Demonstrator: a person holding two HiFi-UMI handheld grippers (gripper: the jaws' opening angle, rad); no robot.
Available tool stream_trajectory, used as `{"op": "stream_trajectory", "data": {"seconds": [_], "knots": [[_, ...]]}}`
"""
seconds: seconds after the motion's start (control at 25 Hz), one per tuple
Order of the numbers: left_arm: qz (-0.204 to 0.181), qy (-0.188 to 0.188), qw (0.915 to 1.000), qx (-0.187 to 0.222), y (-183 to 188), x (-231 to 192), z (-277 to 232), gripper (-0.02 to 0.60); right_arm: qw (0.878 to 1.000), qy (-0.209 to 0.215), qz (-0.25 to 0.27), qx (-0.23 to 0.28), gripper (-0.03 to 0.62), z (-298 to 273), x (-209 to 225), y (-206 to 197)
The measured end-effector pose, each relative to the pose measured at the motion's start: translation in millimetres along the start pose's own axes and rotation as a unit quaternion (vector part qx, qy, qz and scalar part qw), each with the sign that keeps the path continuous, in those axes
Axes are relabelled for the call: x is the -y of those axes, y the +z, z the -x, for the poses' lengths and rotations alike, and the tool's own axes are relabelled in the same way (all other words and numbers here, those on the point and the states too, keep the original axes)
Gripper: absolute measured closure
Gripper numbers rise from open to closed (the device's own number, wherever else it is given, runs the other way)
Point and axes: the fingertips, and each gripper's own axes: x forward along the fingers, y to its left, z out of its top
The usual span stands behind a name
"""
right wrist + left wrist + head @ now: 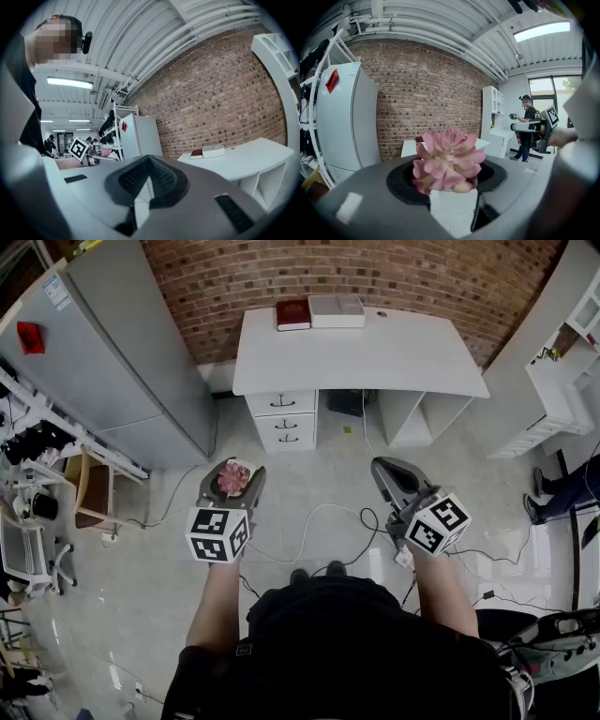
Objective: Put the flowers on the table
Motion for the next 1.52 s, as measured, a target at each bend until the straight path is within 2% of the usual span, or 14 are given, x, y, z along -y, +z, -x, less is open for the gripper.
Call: {"op": "stream_trajectory", "data": {"seconds": [0.44,0.68,0.96,1.32,1.52], "knots": [[-0.007,-0.013,0.9999,-0.002,10,48,-32,0.324,1.0,-0.004,-0.004,0.015,0.585,36,42,4],[-0.023,-0.017,0.9996,0.006,22,76,-47,0.324,1.0,-0.009,0.005,-0.001,0.585,59,59,0],[-0.019,-0.034,0.9992,0.006,25,90,-65,0.324,1.0,-0.014,-0.004,-0.004,0.585,74,71,-5],[-0.003,-0.056,0.9984,0.006,26,66,-118,0.324,0.998,-0.044,-0.029,-0.022,0.585,49,116,-11],[-0.007,-0.059,0.9982,0.003,34,28,-157,0.324,0.998,-0.045,-0.04,-0.032,0.585,-2,145,-9]]}}
